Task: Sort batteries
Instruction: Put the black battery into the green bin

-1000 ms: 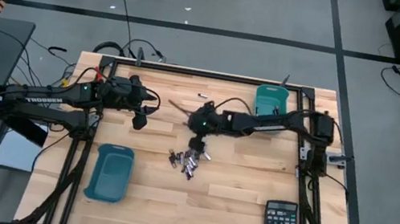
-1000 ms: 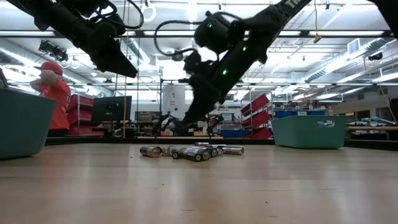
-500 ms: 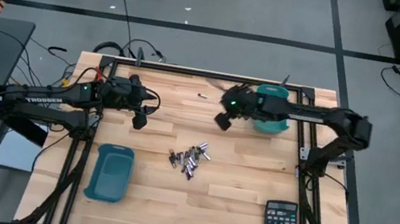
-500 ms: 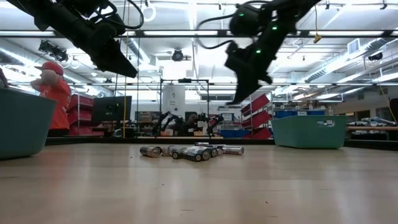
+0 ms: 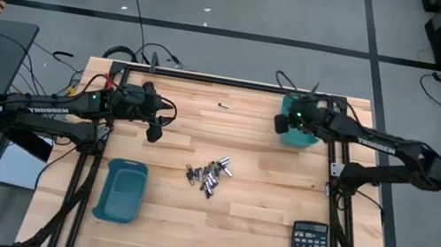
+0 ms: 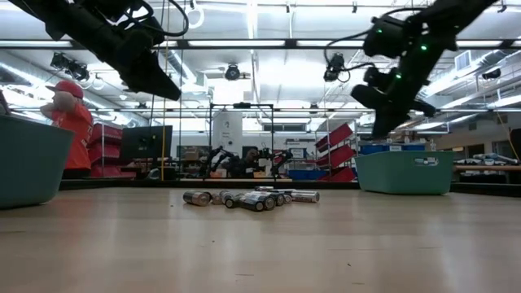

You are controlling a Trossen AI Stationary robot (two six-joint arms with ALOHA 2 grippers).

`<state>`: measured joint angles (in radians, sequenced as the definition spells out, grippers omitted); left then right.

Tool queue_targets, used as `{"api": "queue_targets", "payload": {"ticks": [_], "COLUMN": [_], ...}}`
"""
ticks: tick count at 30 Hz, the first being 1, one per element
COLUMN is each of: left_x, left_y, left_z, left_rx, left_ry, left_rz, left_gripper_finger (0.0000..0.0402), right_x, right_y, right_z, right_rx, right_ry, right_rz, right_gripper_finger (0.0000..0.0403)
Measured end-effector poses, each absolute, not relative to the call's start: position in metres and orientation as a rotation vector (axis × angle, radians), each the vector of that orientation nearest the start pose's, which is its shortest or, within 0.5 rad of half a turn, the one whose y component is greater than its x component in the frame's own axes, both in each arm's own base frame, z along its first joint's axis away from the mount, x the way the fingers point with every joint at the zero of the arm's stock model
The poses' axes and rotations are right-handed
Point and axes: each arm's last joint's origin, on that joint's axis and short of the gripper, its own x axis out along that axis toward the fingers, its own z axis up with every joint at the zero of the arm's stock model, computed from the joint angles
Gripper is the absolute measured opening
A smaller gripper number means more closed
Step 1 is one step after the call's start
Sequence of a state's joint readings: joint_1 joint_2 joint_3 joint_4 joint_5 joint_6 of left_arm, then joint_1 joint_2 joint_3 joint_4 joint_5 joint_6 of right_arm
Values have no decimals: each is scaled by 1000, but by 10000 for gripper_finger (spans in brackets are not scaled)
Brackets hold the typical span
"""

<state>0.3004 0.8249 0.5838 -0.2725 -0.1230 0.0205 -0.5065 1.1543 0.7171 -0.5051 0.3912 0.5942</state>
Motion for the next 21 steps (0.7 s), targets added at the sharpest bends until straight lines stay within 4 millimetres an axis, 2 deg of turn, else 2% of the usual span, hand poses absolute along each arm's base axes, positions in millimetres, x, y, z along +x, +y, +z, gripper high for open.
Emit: {"api": "queue_targets", "payload": {"ticks": [4,8,15,21], "left_x": [169,169,169,169], "left_y": [56,56,56,56], "left_z": [251,251,251,251], "left_rx": [-24,-24,-23,-23], "left_ry": [510,510,506,507], "left_rz": [409,410,410,410], "left_gripper_finger": [182,182,182,182], "right_x": [170,164,167,172], "right_y": [-115,-118,-127,-133], "right_z": [213,204,187,181], "right_rx": [638,703,710,705], "right_ry": [651,635,679,671], "right_rz": [-1163,-1219,-1254,-1255], "right_gripper_finger": [8,8,18,29]}}
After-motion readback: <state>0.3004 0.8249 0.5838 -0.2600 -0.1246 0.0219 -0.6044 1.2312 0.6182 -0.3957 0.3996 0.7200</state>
